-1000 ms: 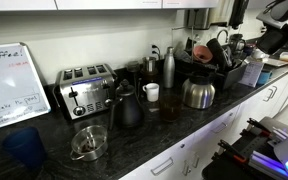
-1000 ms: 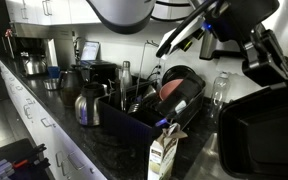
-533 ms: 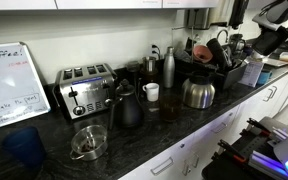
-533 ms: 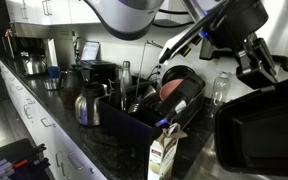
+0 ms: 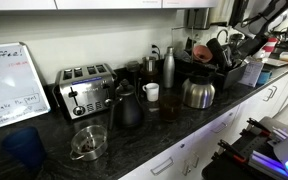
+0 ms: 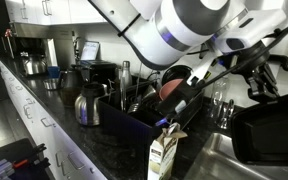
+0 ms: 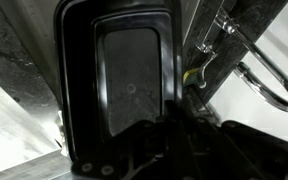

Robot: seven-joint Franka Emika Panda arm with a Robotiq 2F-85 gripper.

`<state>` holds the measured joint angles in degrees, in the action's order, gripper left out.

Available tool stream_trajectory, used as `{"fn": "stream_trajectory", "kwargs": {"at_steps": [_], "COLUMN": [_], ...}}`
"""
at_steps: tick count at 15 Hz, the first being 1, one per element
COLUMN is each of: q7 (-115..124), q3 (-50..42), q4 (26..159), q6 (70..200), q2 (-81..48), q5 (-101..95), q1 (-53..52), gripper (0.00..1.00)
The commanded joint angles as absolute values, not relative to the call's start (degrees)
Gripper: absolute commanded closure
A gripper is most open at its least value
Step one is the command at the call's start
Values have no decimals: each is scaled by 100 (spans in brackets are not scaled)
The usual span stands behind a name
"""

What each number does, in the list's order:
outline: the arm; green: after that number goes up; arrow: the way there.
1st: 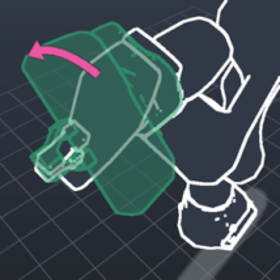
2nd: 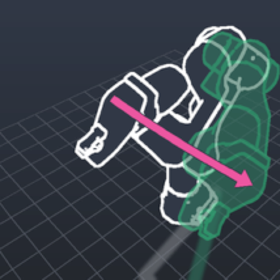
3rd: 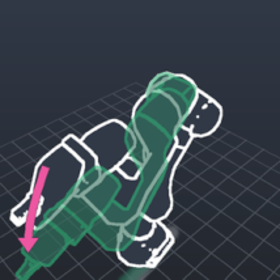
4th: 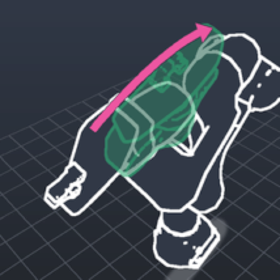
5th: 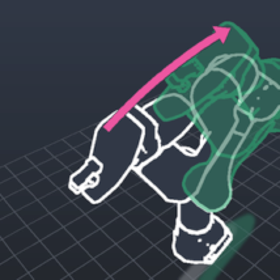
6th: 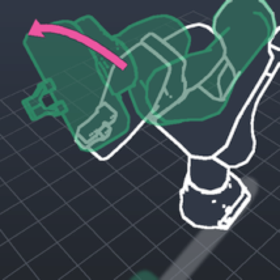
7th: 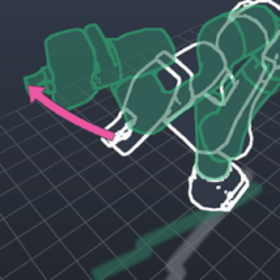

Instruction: Put the black bowl in the sink

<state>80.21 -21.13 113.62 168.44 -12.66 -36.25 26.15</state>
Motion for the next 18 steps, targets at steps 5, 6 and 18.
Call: {"fn": "stream_trajectory", "kwargs": {"at_steps": [5, 6, 18], "q7": [9203, 9270, 9180], "q3": [-2577, -2593, -3161], "q4": [10328, 10254, 9679], "q6": [16364, 16265, 15527], "q2": [-2369, -2489, -3511], "q5": [-4020, -4001, -2785], "q1": [2260, 2235, 1575], "gripper": [98, 98, 98]}}
